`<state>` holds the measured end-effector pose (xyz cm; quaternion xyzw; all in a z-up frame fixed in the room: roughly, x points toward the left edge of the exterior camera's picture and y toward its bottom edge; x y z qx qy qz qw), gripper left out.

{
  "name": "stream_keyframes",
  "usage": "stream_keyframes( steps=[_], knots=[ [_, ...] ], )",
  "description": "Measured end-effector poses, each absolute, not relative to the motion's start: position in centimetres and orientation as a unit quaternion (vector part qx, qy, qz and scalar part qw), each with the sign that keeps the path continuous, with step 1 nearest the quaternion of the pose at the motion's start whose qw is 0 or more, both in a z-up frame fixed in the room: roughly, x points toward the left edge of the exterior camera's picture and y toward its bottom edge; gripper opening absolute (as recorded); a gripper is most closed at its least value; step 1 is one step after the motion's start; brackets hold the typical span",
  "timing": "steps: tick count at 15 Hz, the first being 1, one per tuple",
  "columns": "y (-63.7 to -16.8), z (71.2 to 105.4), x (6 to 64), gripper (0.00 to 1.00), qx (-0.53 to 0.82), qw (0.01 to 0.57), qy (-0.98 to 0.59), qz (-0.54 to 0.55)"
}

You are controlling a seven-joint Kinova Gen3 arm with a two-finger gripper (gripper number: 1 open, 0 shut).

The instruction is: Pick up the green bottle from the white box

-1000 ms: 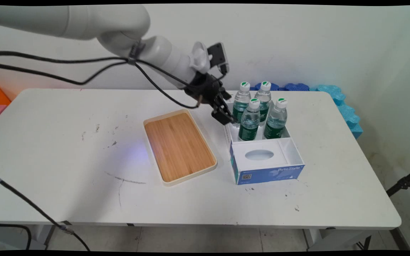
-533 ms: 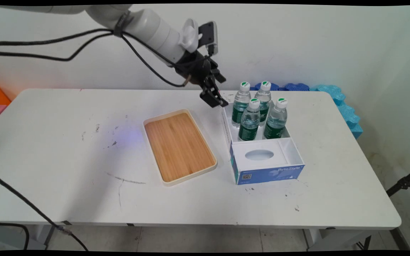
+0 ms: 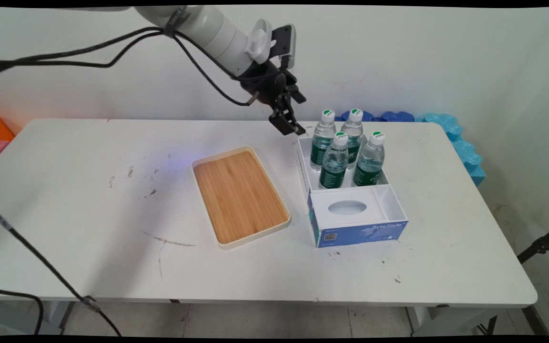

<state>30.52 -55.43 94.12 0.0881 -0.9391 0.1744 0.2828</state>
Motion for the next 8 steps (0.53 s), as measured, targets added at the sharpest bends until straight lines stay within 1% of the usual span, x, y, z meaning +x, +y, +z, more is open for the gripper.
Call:
stream_keyframes(
  steps=[8],
  knots=[
    [-58.6, 90.7, 28.5, 1.00, 0.083, 0.290, -0.939, 0.166]
  ],
)
